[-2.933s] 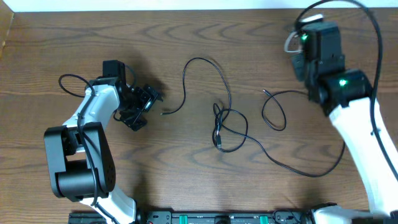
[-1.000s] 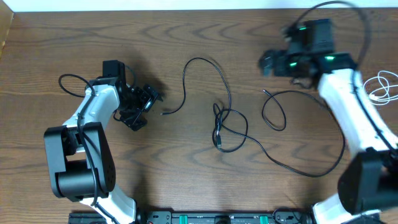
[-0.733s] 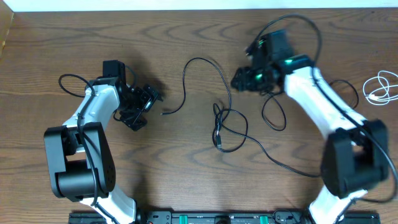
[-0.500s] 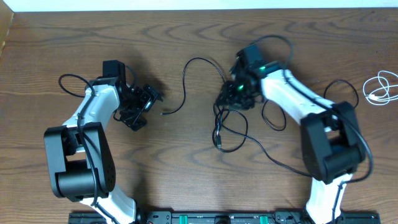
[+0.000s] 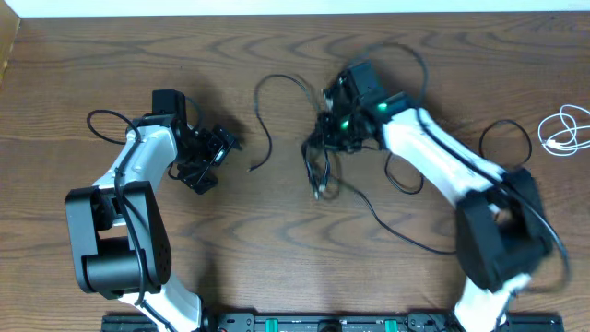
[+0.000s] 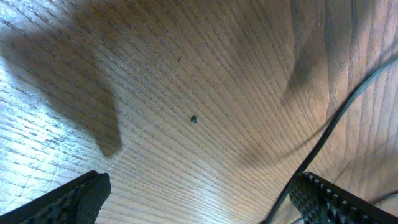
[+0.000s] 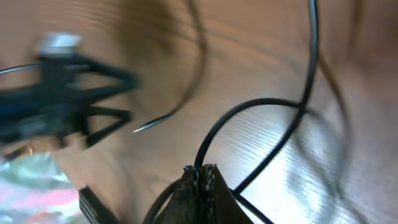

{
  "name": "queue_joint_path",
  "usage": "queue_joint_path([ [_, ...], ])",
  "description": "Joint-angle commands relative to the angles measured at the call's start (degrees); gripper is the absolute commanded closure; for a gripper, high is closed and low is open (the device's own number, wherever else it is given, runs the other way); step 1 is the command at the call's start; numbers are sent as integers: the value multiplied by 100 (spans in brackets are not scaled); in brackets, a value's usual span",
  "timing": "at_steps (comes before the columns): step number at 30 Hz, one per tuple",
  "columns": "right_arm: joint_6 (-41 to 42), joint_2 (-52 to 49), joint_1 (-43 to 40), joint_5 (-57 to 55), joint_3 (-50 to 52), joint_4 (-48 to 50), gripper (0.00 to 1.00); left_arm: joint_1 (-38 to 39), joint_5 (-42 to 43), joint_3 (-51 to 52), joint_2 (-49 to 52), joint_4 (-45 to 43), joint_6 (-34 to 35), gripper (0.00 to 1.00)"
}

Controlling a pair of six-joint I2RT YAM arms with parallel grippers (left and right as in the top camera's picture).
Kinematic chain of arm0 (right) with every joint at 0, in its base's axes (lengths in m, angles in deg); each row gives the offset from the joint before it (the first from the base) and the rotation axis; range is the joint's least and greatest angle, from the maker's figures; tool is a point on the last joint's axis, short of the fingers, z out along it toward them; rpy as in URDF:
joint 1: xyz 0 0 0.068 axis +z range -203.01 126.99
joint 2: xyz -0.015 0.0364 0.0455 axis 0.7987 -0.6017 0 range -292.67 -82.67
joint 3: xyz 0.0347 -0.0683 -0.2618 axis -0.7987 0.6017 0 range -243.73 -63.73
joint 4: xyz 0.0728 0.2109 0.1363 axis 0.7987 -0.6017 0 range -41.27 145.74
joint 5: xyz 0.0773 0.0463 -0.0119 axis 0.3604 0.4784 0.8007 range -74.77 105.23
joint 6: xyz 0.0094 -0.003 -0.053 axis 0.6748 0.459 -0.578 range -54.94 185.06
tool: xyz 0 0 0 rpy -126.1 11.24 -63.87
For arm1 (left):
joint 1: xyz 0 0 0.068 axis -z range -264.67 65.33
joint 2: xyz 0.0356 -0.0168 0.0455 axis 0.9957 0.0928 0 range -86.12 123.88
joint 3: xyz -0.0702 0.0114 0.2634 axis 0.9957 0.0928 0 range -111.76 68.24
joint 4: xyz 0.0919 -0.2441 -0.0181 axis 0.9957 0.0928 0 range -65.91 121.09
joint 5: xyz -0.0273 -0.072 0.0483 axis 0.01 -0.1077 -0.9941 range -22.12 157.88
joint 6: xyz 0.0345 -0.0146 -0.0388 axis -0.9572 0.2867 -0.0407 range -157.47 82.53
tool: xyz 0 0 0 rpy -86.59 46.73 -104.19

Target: Untangle cables

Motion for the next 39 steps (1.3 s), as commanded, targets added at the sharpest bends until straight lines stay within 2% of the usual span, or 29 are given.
queue_joint_path([
  [1, -1858, 1019, 98, 142, -107, -22, 99, -17, -79, 31, 57, 22, -52, 2],
  [6, -3016, 1580, 131, 168, -107, -304, 99, -17, -79, 31, 57, 22, -52, 2],
  [13, -3018, 2120, 87, 168, -107, -92, 99, -17, -79, 31, 57, 22, -55, 2],
  [20, -3021, 2559, 87, 142, -107, 625, 99, -17, -79, 31, 57, 22, -52, 2],
  [31, -3021, 2632, 22, -221, -107, 1357, 99, -17, -79, 31, 57, 22, -52, 2],
  [39, -3016, 2629, -96, -675, -107, 1080, 99, -17, -79, 31, 57, 22, -55, 2],
])
